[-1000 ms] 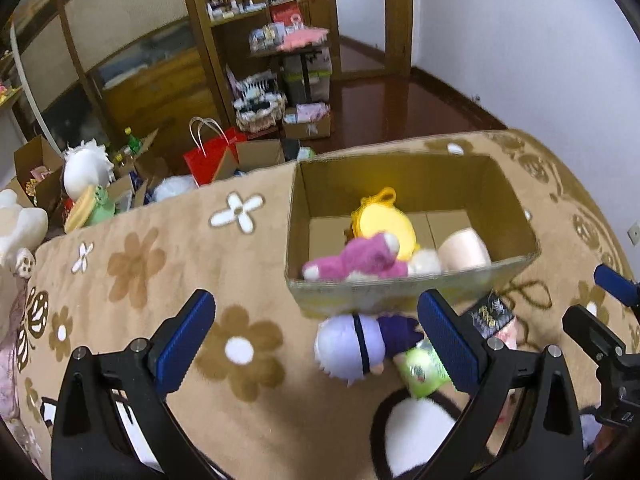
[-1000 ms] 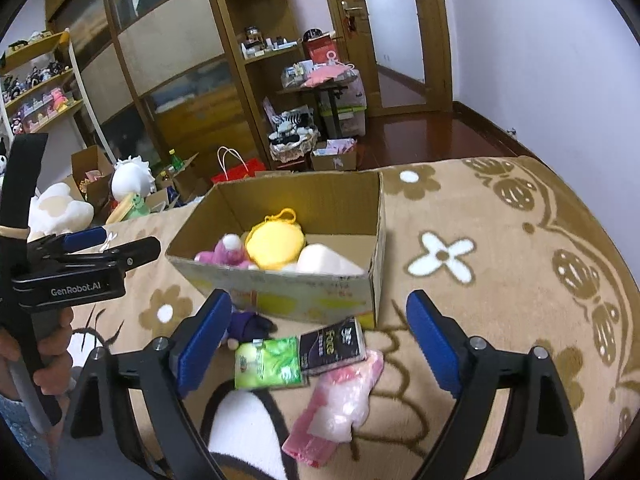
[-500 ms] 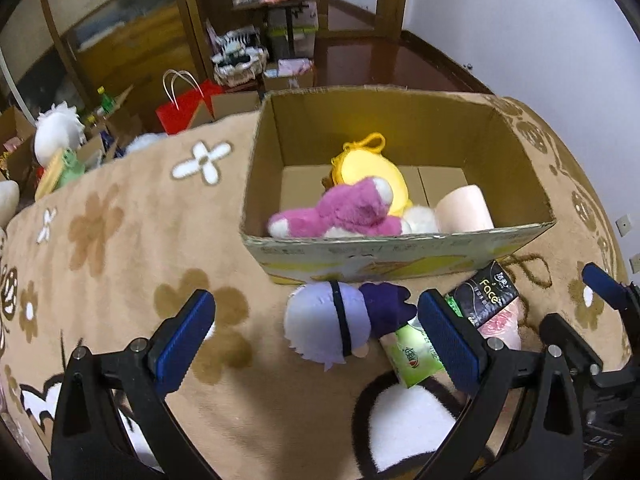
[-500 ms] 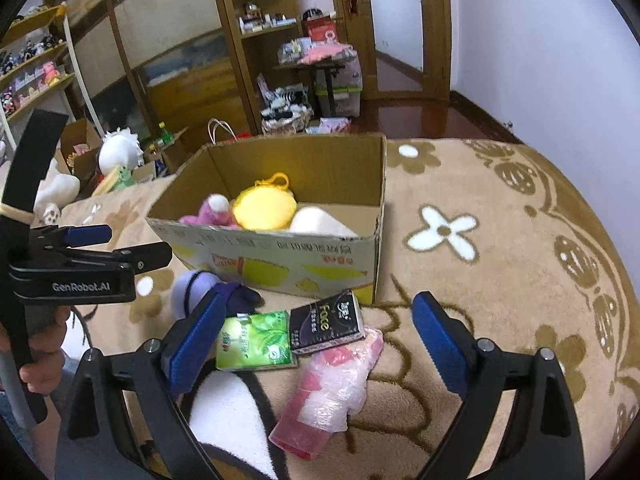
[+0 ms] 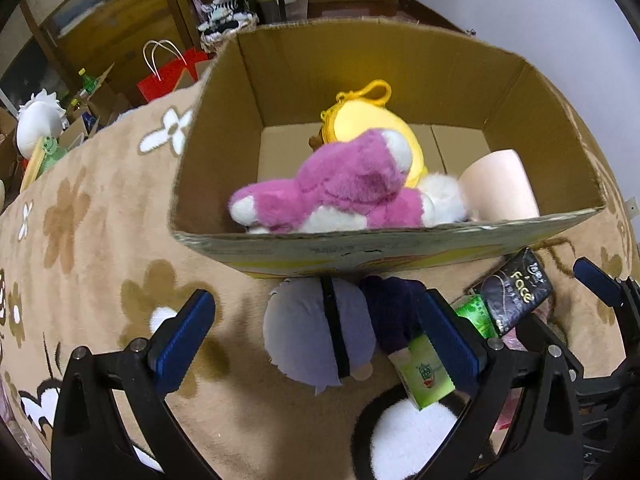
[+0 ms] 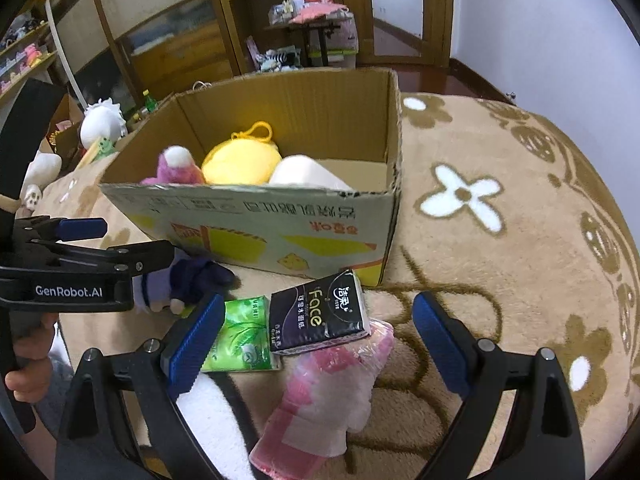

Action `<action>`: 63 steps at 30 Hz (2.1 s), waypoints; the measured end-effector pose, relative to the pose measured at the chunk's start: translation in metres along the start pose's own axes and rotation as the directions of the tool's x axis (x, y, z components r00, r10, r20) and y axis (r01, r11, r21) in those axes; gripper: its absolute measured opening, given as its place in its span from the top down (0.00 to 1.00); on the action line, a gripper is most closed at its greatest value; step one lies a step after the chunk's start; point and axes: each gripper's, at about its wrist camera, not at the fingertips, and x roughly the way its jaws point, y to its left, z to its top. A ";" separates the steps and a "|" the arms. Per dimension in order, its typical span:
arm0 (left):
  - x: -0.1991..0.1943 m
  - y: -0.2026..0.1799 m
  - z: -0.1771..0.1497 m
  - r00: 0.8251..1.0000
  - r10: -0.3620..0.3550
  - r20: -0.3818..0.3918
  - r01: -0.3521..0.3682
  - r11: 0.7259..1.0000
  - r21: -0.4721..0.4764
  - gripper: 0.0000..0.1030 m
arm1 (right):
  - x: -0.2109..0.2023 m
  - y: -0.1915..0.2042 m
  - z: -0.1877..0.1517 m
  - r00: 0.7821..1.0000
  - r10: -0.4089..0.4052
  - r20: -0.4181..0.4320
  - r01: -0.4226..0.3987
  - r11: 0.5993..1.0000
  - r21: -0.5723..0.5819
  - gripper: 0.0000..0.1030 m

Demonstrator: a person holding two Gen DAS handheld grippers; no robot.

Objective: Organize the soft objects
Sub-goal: 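Close the left tool on the white-and-purple plush while the right tool grasps the black Face tissue pack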

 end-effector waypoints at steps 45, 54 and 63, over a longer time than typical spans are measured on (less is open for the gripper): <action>0.058 -0.015 -0.011 0.985 -0.053 -0.164 0.051 0.999 -0.014 0.08 | 0.046 0.000 -0.002 0.994 -0.012 -0.112 0.010 1.000 -0.015 0.29; 0.052 -0.020 -0.023 0.989 -0.028 -0.146 0.030 1.000 0.006 0.10 | 0.042 0.007 -0.005 0.994 -0.035 -0.102 0.028 0.998 -0.064 0.42; 0.043 -0.013 -0.034 0.990 -0.006 -0.139 0.000 0.999 -0.040 0.10 | 0.028 0.002 -0.008 0.996 -0.036 -0.080 0.033 0.999 -0.044 0.43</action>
